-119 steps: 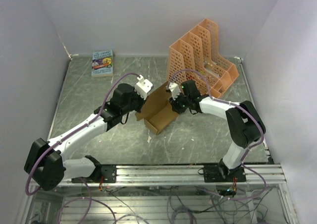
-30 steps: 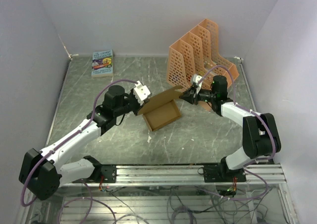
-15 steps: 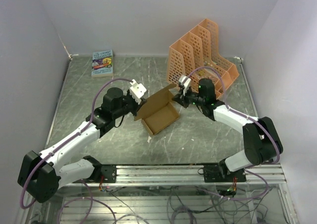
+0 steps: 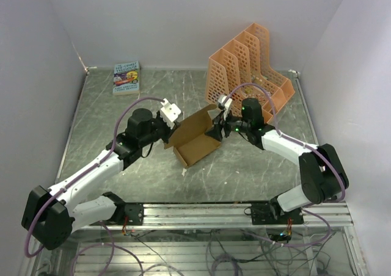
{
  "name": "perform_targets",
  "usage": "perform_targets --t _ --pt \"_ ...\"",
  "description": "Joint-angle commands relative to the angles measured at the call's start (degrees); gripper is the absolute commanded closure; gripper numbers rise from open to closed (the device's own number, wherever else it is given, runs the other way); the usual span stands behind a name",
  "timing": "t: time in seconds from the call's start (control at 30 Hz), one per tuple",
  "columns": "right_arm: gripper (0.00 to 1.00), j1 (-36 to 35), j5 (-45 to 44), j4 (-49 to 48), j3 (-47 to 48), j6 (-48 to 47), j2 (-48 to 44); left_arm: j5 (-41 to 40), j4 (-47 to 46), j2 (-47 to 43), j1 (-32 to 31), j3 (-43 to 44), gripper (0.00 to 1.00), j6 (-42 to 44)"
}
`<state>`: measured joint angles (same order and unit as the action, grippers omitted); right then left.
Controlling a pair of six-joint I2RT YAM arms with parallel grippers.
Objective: Fold the paper box
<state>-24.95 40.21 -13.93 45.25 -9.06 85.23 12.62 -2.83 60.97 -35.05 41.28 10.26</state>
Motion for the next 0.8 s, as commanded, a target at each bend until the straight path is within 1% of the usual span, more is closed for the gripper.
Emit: perform_targets --t 0.0,0.1,0.17,0.3,0.43,0.5,0.67,0.77 --pt "0.38 0.03 6.23 0.74 1.44 -0.03 -1.29 -0.43 -1.1 -0.71 -0.46 0.41 0.93 1.07" --pt "0.41 0.87 12.18 1.95 3.07 2.08 0.62 0.0 -0.54 -0.35 -0.41 1.05 0.93 1.37" --pt "0.43 1.18 14.57 0.88 3.21 3.86 1.72 0.4 -0.26 -0.24 -0.46 1.21 0.93 1.58" --pt "0.46 1.38 15.78 -1.56 3.53 7.22 3.86 1.18 -0.14 -0.06 -0.44 1.5 0.93 1.47" --pt "0.52 1.35 18.2 -2.54 6.02 10.12 7.65 1.94 -0.45 0.85 -0.46 1.99 0.93 1.26" --pt "0.53 1.31 18.7 -2.36 6.83 10.64 8.66 2.13 -0.71 1.22 -0.46 2.18 0.93 1.22" --pt "0.52 1.37 20.35 -4.48 5.03 11.59 7.11 2.19 -0.69 1.77 -0.46 2.57 0.93 1.63" --pt "0.5 2.61 21.43 -1.7 5.52 9.06 5.75 2.32 -0.16 1.68 -0.42 2.88 0.93 2.13"
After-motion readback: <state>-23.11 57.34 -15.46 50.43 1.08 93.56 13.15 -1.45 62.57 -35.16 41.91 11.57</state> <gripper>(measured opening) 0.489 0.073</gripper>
